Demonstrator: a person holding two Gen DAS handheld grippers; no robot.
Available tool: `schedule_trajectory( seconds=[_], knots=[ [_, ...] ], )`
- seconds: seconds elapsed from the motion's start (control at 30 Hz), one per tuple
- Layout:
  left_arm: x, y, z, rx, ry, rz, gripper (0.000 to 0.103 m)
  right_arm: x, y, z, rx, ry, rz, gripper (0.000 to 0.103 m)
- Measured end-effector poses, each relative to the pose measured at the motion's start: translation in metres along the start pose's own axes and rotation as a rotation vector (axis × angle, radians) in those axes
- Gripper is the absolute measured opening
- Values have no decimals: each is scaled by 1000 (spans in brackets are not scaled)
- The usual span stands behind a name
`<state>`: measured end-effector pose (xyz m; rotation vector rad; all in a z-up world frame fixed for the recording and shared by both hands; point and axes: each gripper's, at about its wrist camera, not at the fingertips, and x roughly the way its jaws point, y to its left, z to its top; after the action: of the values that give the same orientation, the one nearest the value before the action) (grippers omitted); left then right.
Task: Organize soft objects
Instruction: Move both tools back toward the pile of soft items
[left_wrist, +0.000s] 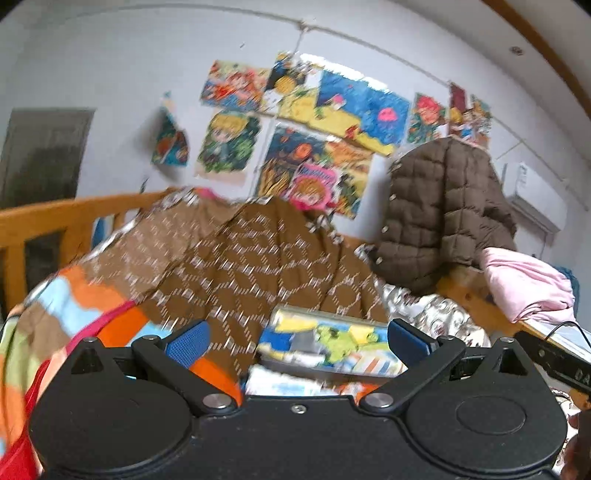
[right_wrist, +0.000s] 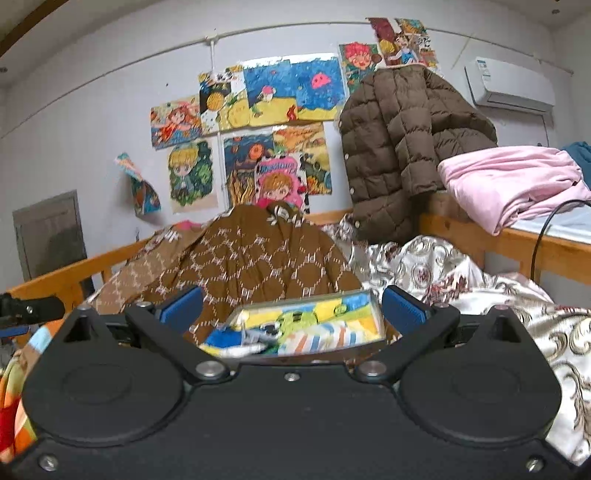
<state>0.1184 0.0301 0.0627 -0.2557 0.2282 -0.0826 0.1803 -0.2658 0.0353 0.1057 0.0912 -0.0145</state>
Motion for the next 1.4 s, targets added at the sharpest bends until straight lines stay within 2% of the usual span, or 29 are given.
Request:
schedule_trajectory(
  seconds=[0.17, 0.37, 0.6, 0.73, 0.83, 0.97, 1.13, 1.27, 1.4],
  knots=[
    [-6, 10, -10, -2, 88, 51, 102, -11, 10, -14, -35, 47, 23, 102],
    [10, 13, -29, 55, 284, 152, 102, -8, 31, -33, -131, 157, 40, 102],
    [31, 18, -44, 73, 437, 186, 102, 5, 59, -55, -288, 211, 71, 102],
    [40, 20, -51, 82, 494, 212, 102, 1, 75, -66, -360, 240, 81, 102],
    [47, 22, -55, 79, 528, 232, 102, 13, 84, -66, -400, 270, 87, 102],
    [60, 32, -61, 14, 591, 234, 102, 33, 92, -69, -507, 302, 175, 102],
    [73, 41, -66, -80, 622, 222, 102, 46, 111, -91, -752, 261, 244, 102],
    [87, 42, -72, -109, 644, 236, 102, 68, 125, -104, -853, 242, 291, 102],
    [103, 41, -81, -121, 665, 255, 100, 91, 137, -114, -912, 207, 295, 102]
  ],
)
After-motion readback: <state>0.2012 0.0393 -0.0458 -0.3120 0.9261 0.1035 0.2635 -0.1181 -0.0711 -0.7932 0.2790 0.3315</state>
